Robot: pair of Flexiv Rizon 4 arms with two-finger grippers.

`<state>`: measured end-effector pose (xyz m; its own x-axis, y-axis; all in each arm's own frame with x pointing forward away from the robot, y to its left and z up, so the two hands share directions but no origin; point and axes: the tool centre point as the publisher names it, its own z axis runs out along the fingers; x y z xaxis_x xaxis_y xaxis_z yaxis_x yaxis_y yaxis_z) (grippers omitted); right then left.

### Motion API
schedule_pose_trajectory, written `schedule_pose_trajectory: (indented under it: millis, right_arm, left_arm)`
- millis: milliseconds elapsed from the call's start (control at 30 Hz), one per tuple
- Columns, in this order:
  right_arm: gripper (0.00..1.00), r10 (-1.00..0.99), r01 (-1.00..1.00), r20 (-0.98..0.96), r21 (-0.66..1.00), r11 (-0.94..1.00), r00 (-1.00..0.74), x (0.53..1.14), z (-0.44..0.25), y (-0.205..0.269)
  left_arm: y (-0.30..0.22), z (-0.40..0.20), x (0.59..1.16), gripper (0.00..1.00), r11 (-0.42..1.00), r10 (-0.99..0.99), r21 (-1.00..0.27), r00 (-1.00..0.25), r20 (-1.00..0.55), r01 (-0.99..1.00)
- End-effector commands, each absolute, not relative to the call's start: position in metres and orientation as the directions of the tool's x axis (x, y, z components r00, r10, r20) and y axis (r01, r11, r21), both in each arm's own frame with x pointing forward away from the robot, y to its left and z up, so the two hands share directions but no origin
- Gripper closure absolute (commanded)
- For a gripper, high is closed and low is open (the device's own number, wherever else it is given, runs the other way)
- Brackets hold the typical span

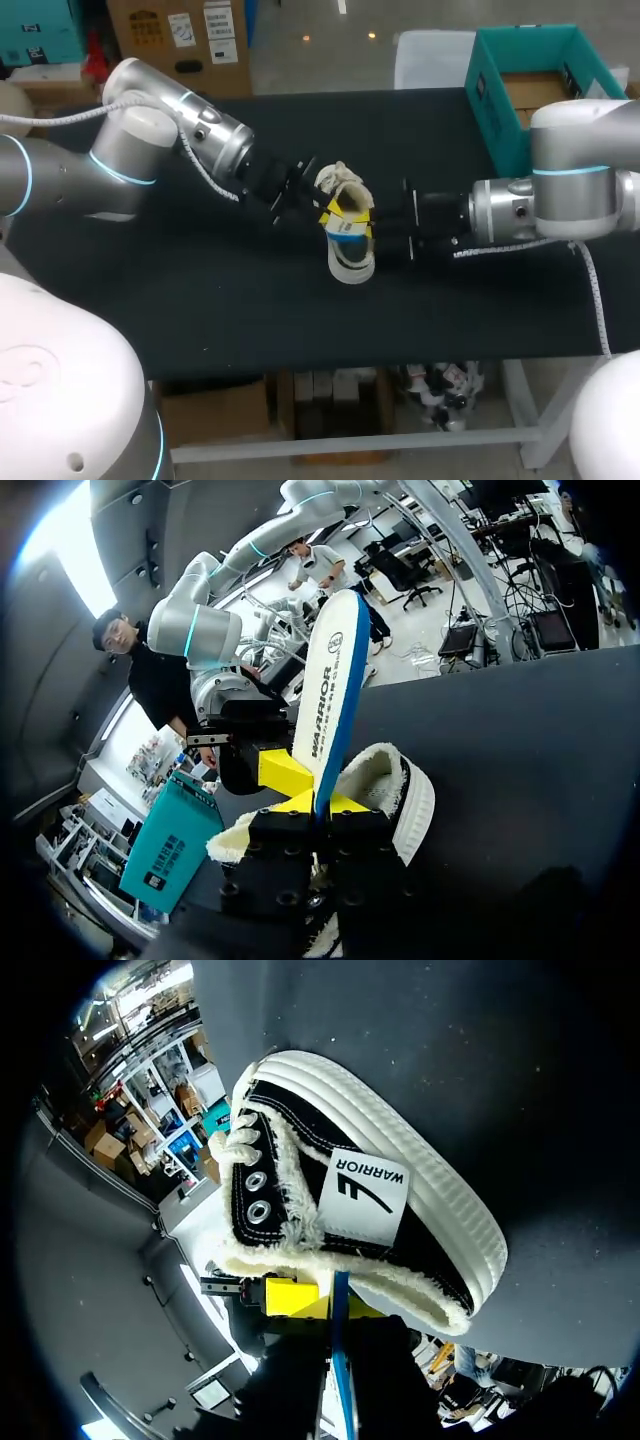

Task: Open the shoe tongue, take the insole out of the shoe, put the insole back into the shoe, and pack the shoe into the shoebox

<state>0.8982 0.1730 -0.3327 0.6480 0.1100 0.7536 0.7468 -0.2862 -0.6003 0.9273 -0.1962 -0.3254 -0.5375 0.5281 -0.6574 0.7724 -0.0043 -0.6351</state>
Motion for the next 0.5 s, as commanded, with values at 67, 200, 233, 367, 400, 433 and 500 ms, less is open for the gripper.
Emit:
schedule_pose_trajectory:
  millis: [67,200,233,367,400,433,500]
  right_arm:
    - [1.00,0.127,0.739,0.739,-0.615,-0.277,0.662,0.914,-0.342,0.179]
    - [1.00,0.116,0.727,0.730,-0.626,-0.281,0.674,0.915,-0.346,0.177]
    - [1.00,0.114,0.725,0.728,-0.628,-0.283,0.676,0.914,-0.347,0.177]
    - [1.00,0.094,0.719,0.727,-0.635,-0.282,0.680,0.909,-0.344,0.175]
    - [0.63,0.089,0.719,0.729,-0.634,-0.284,0.678,0.907,-0.342,0.174]
    - [0.55,0.086,0.721,0.733,-0.631,-0.285,0.675,0.905,-0.340,0.173]
    - [0.33,0.081,0.726,0.740,-0.624,-0.288,0.668,0.900,-0.335,0.172]
  left_arm:
    - [-0.202,-0.334,0.935,1.00,-0.002,0.529,-0.645,-0.546,-0.649,0.764]
    - [-0.204,-0.339,0.937,1.00,0.004,0.532,-0.651,-0.553,-0.641,0.759]
    - [-0.204,-0.339,0.937,1.00,0.006,0.532,-0.652,-0.554,-0.640,0.759]
    - [-0.205,-0.340,0.937,1.00,0.006,0.531,-0.655,-0.558,-0.638,0.755]
    - [-0.205,-0.340,0.937,1.00,0.006,0.531,-0.656,-0.558,-0.638,0.755]
    - [-0.204,-0.340,0.936,1.00,0.006,0.530,-0.656,-0.558,-0.638,0.755]
    - [-0.204,-0.340,0.936,1.00,0.007,0.529,-0.656,-0.559,-0.638,0.755]
